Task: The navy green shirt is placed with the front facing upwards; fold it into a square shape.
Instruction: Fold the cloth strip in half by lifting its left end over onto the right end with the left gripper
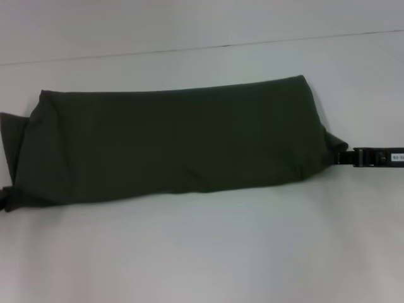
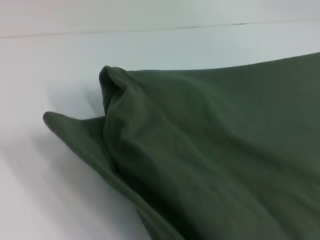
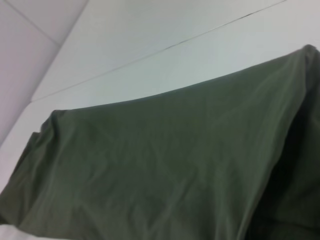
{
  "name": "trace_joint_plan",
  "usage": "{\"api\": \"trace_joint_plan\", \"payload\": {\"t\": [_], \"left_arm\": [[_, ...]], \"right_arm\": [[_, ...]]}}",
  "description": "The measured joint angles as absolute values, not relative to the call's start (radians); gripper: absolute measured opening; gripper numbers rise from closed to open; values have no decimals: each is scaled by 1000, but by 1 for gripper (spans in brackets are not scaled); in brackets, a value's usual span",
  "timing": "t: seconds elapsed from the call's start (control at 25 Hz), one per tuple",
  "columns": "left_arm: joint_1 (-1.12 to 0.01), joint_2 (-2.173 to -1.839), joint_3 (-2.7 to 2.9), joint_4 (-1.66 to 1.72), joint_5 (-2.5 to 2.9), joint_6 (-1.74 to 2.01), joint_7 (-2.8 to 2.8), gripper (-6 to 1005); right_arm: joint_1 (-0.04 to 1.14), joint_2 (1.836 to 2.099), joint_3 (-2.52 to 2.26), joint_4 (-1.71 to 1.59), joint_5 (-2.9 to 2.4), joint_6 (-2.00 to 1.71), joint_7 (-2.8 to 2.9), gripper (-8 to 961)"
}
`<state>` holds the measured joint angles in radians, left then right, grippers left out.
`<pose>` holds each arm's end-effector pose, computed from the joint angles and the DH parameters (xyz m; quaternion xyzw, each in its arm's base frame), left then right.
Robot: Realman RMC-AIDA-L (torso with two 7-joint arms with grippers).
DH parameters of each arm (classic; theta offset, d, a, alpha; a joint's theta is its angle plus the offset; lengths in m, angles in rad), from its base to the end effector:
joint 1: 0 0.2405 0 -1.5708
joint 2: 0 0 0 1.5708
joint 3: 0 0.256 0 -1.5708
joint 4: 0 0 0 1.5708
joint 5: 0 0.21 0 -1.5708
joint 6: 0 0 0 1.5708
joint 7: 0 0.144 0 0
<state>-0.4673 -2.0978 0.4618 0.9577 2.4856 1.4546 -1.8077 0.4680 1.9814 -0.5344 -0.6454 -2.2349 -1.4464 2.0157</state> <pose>-0.3413 0.3197 0.0589 -0.8672 -0.4263 -0.0592 0.2503 0.3428 0.3198 0.0446 -0.7927 0.5573 0.1793 0.1700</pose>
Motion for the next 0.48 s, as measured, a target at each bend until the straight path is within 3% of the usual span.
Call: {"api": "trace_joint_plan", "payload": {"t": [0.48], "left_arm": [[-389,-2127,461,1034,2481,1546,-1790,21]], "right_arm": [[396,1946,-494,-650,-2240,-1596,1949,5]]}}
